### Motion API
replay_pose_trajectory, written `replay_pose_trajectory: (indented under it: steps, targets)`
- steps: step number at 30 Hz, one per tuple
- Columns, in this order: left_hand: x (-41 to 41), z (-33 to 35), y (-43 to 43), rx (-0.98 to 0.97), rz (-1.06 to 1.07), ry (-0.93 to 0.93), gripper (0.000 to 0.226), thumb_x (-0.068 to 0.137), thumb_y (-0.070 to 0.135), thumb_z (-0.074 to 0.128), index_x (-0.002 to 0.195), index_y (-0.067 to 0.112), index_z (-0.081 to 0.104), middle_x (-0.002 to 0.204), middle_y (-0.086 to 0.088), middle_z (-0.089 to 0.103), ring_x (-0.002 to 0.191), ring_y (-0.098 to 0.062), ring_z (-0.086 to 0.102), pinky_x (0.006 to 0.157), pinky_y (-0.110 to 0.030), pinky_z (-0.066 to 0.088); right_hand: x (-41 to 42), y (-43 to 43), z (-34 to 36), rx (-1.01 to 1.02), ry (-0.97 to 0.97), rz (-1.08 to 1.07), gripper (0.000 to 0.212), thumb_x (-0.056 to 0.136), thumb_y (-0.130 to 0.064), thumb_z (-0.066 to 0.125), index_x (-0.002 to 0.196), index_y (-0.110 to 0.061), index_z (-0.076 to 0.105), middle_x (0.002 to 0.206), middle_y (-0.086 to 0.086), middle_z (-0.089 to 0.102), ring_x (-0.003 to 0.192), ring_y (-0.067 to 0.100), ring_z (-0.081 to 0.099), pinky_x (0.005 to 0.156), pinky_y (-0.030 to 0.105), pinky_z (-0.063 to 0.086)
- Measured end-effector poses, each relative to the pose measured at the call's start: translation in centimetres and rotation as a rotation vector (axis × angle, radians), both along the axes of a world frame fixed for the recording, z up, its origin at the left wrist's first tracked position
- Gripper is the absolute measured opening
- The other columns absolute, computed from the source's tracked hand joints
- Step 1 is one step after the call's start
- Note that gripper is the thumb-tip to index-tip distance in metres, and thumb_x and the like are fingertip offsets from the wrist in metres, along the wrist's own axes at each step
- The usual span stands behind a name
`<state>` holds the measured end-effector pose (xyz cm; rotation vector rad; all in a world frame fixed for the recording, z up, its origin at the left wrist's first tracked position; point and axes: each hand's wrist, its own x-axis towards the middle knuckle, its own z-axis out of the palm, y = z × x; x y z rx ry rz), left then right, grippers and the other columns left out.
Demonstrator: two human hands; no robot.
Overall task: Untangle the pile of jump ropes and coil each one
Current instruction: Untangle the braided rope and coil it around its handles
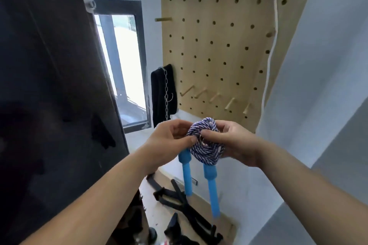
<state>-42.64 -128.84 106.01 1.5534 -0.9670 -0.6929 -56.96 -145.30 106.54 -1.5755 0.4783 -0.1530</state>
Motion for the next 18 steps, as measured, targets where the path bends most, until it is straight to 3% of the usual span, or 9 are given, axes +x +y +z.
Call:
replay_pose_trajectory:
  steps: [6, 10, 13, 18]
  targets:
    - [7.6, -0.7, -7.3, 0.014, 0.105, -0.049, 0.022, 0.095, 0.004, 0.068, 0.114, 0.015, 0.068, 0.103, -0.001, 0.078, 0.097, -0.013, 0.074, 0.081, -0.019, 0.058, 8.7, -8.4, 0.7, -0.316, 0.058, 0.101, 0.029, 0.092, -0.028, 0.075, 0.119, -0.017, 0.07, 0.107, 0.006, 0.078, 0.1, 0.023, 0.076, 0.09, 0.046, 0.061]
    - [13.4, -1.0, -11.5, 0.042, 0.165, -0.086, 0.021, 0.096, 0.01, 0.068, 0.113, 0.021, 0.067, 0.103, 0.004, 0.077, 0.098, -0.012, 0.074, 0.087, -0.03, 0.06, 15.2, -12.8, 0.4, -0.359, 0.031, 0.114, 0.039, 0.085, -0.034, 0.081, 0.118, -0.017, 0.07, 0.108, 0.004, 0.078, 0.102, 0.021, 0.075, 0.095, 0.046, 0.06]
    - [17.4, -1.7, -14.2, 0.065, 0.222, -0.095, 0.021, 0.094, 0.009, 0.07, 0.112, 0.021, 0.068, 0.102, 0.004, 0.077, 0.094, -0.007, 0.074, 0.086, -0.028, 0.061, 19.7, -16.0, -0.9, -0.339, 0.057, 0.132, 0.036, 0.086, -0.023, 0.08, 0.119, -0.015, 0.069, 0.109, 0.008, 0.078, 0.102, 0.024, 0.075, 0.094, 0.048, 0.06]
    - [22.9, -5.4, -20.0, 0.095, 0.273, -0.091, 0.026, 0.093, 0.005, 0.068, 0.118, 0.012, 0.065, 0.106, -0.001, 0.075, 0.099, -0.014, 0.072, 0.092, -0.031, 0.06, 26.7, -19.4, -4.5, -0.446, 0.132, 0.018, 0.028, 0.092, -0.016, 0.069, 0.119, -0.02, 0.065, 0.108, 0.003, 0.075, 0.102, 0.019, 0.073, 0.096, 0.046, 0.059]
